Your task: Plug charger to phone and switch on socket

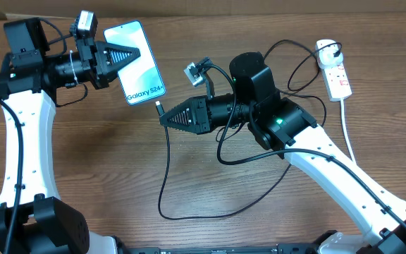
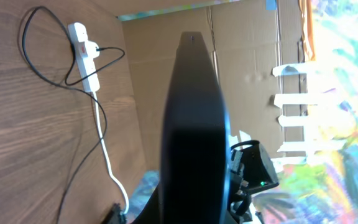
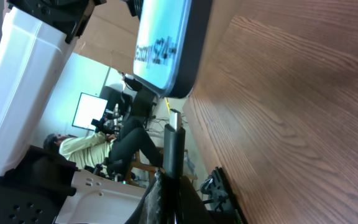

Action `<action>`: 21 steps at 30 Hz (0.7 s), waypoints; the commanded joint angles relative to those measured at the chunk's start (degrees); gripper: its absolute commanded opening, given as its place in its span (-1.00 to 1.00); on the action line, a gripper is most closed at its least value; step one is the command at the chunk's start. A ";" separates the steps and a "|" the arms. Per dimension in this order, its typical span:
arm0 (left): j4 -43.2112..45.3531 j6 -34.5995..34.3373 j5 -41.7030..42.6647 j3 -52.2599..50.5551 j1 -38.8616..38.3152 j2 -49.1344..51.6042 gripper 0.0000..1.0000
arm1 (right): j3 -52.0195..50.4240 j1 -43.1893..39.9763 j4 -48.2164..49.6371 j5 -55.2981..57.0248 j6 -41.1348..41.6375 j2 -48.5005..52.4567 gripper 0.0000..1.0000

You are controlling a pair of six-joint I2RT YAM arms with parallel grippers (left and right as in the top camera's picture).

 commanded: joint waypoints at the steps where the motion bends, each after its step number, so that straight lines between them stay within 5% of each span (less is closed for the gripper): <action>1: 0.44 -3.45 1.92 0.48 0.20 -0.39 -0.92 | 0.94 0.33 0.87 -0.90 1.77 -1.33 -0.93; 10: 0.42 -3.67 0.46 0.46 -0.02 -0.39 -0.92 | 0.94 1.51 8.24 -0.87 9.27 -1.33 -0.93; 21: 0.42 -4.76 0.46 0.46 -0.02 -0.39 -0.91 | 0.87 2.27 5.66 1.55 9.25 -1.27 -0.92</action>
